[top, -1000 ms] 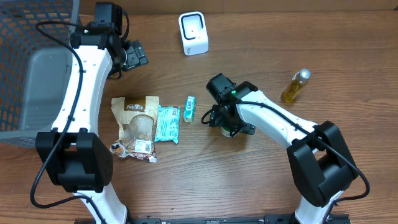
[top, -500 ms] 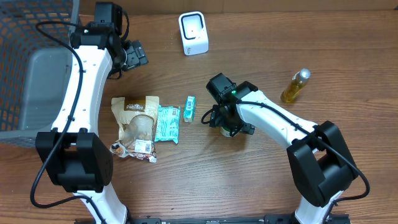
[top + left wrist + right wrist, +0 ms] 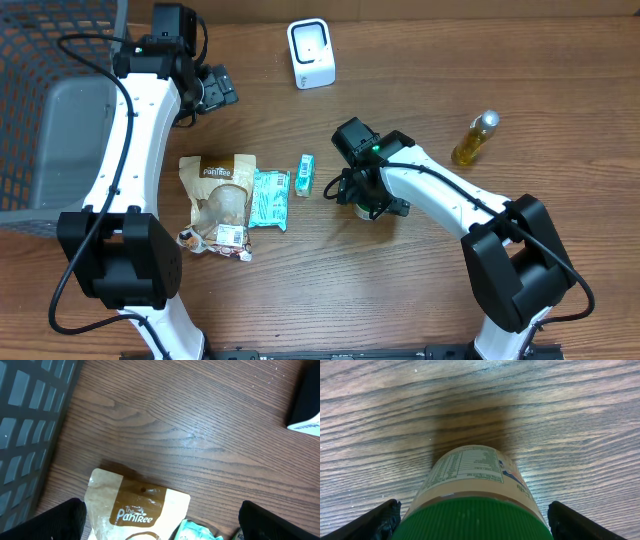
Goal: Scan the item barcode
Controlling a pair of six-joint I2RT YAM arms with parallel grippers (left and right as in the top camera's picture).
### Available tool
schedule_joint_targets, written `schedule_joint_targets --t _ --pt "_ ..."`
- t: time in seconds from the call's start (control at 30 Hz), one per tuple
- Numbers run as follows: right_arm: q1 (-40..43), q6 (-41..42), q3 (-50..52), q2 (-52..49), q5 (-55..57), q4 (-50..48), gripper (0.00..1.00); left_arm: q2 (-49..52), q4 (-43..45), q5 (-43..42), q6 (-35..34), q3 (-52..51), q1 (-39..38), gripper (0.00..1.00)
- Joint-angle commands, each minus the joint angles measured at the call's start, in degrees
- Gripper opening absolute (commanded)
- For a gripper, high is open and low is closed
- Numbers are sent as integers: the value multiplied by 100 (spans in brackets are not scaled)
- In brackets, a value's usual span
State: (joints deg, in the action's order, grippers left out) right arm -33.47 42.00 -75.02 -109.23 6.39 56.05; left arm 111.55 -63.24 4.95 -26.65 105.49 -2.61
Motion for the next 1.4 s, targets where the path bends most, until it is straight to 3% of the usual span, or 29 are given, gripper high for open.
schedule_joint_targets --t 0.0,0.3,0.5,1.03,1.23,1.37 --pt "-15 17 -122 181 37 -28 91 -76 4 -28 -59 107 -4 100" --pt "-15 0 -122 181 39 -46 90 -76 4 -28 -59 107 -2 100" --pt "-15 2 -116 181 39 -28 82 -76 4 -28 -59 107 -2 100" --pt "-15 0 -116 179 258 -254 80 -76 4 -26 -57 107 -2 100" --pt "-15 2 -116 181 254 -269 71 -76 4 -28 -59 107 -4 100" --pt "-15 2 -116 181 254 -269 70 -76 4 -28 -59 107 -2 100"
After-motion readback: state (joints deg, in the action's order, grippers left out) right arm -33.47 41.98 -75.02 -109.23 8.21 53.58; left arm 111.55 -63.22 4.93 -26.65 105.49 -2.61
